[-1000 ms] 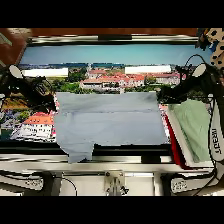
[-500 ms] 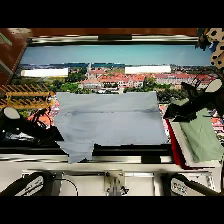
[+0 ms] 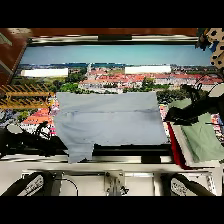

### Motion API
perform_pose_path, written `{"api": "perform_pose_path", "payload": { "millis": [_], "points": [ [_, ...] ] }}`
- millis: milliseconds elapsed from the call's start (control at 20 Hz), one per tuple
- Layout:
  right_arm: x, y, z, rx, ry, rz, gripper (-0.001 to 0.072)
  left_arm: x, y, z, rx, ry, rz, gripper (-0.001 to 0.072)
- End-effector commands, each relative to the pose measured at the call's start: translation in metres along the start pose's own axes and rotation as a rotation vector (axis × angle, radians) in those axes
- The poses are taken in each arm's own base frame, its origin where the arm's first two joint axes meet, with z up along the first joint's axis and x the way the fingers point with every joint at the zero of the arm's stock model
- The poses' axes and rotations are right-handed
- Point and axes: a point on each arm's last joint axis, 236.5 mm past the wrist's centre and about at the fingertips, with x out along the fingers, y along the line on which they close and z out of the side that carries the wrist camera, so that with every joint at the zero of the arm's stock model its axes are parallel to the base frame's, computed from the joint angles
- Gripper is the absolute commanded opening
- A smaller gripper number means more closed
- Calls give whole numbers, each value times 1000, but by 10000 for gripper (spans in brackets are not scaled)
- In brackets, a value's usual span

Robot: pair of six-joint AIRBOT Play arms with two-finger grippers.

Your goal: Fold the shirts.

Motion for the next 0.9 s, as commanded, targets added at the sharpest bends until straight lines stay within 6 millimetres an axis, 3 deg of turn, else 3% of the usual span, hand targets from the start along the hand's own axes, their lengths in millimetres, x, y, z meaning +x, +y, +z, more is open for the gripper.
{"api": "perform_pose_path", "payload": {
  "millis": [0, 150, 300, 350, 450, 650, 850],
  "points": [
    [0, 0, 1, 27, -8, -1, 631, 8, 7, 4, -9, 2, 1, 449],
    [0, -5, -5, 44, 16, -24, 631, 16, 10, 7, 6, 16, 14, 424],
    [6, -17, -14, 81, 48, -64, 631, 25, 5, 14, 23, 2, 16, 207],
    [14, -16, -22, 91, 76, -52, 632, 27, 3, 13, 37, 9, 13, 29],
    [34, -12, -43, 105, 147, -7, 687, 27, 2, 9, 52, 25, 10, 28],
    [63, -1, -74, 84, 246, 33, 687, 25, 0, 1, 72, 57, 0, 29],
    [73, -28, -61, 108, 183, -110, 683, 25, -1, -1, 71, 64, -3, 29]
  ]
}}
